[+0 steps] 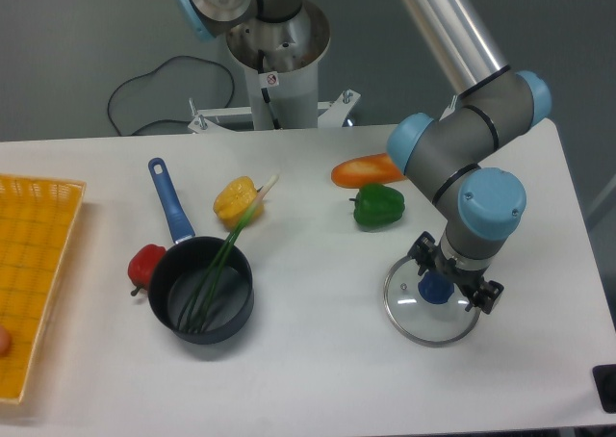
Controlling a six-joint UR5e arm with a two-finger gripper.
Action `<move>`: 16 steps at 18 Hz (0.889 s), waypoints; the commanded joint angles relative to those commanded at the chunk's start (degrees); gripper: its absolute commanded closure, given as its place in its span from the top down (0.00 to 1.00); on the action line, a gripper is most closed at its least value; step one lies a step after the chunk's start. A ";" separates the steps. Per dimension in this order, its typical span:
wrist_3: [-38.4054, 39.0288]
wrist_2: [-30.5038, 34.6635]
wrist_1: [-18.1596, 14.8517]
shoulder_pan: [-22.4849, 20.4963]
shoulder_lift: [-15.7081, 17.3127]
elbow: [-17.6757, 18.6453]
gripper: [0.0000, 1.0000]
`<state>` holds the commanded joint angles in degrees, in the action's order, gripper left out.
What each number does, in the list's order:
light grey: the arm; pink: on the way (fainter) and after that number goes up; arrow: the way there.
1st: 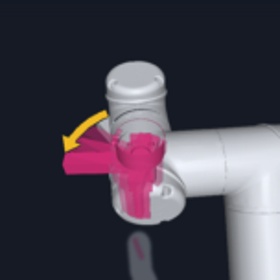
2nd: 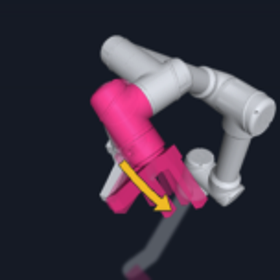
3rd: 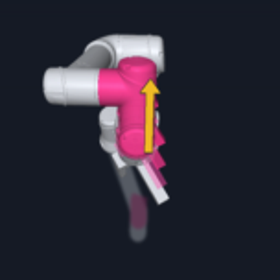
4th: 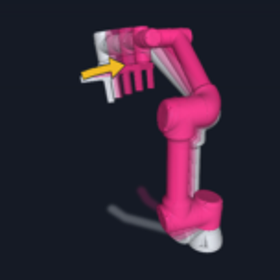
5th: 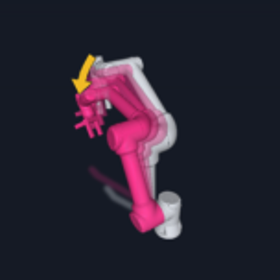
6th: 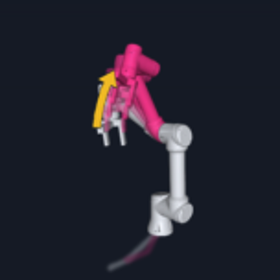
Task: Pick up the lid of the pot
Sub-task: 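Lower the gripper onto the blue knob and close on it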
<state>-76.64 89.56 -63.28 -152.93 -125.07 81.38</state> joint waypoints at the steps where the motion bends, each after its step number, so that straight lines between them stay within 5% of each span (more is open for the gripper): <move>1: 0.00 0.00 0.00 -0.09 0.00 0.00 1.00; 16: 0.09 0.26 0.88 0.09 -0.88 1.58 1.00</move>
<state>-76.55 89.82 -62.40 -152.84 -125.95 82.97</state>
